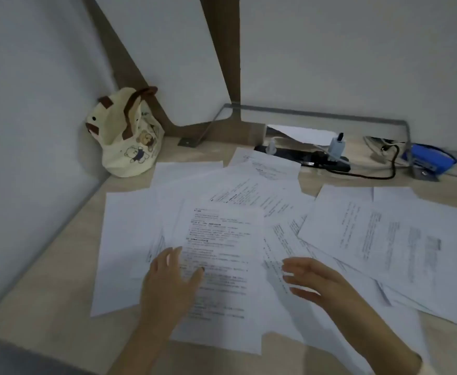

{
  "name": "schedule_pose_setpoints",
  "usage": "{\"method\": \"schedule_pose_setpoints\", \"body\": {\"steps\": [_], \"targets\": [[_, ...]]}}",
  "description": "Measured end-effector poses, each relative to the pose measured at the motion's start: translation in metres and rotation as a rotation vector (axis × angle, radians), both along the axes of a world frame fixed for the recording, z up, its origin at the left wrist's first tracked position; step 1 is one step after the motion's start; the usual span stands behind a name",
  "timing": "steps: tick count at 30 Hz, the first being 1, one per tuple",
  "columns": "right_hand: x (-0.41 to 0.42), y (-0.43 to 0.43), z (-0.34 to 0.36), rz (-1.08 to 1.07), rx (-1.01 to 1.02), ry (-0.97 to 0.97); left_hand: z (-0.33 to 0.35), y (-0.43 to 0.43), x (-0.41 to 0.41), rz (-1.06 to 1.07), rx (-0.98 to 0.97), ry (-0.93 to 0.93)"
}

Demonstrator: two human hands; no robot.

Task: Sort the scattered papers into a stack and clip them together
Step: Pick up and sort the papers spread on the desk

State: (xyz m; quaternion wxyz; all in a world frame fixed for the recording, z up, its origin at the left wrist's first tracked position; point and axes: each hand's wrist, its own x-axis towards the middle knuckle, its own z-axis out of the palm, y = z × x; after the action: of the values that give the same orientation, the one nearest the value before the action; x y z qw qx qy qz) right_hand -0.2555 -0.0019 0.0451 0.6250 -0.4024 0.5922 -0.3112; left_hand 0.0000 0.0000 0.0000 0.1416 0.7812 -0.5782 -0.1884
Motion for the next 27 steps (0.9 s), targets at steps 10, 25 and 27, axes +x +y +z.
{"method": "schedule_pose_setpoints", "body": {"steps": [10, 25, 27], "targets": [[0.036, 0.043, -0.064, 0.007, 0.011, -0.016, -0.041, 0.021, 0.019, 0.168, 0.033, 0.039], [-0.065, -0.001, -0.064, -0.097, -0.43, 0.953, -0.033, 0.015, 0.017, 0.176, -0.101, 0.421], [-0.071, -0.014, -0.068, -0.079, -0.446, 1.053, -0.022, 0.016, 0.011, 0.153, -0.197, 0.501]]}}
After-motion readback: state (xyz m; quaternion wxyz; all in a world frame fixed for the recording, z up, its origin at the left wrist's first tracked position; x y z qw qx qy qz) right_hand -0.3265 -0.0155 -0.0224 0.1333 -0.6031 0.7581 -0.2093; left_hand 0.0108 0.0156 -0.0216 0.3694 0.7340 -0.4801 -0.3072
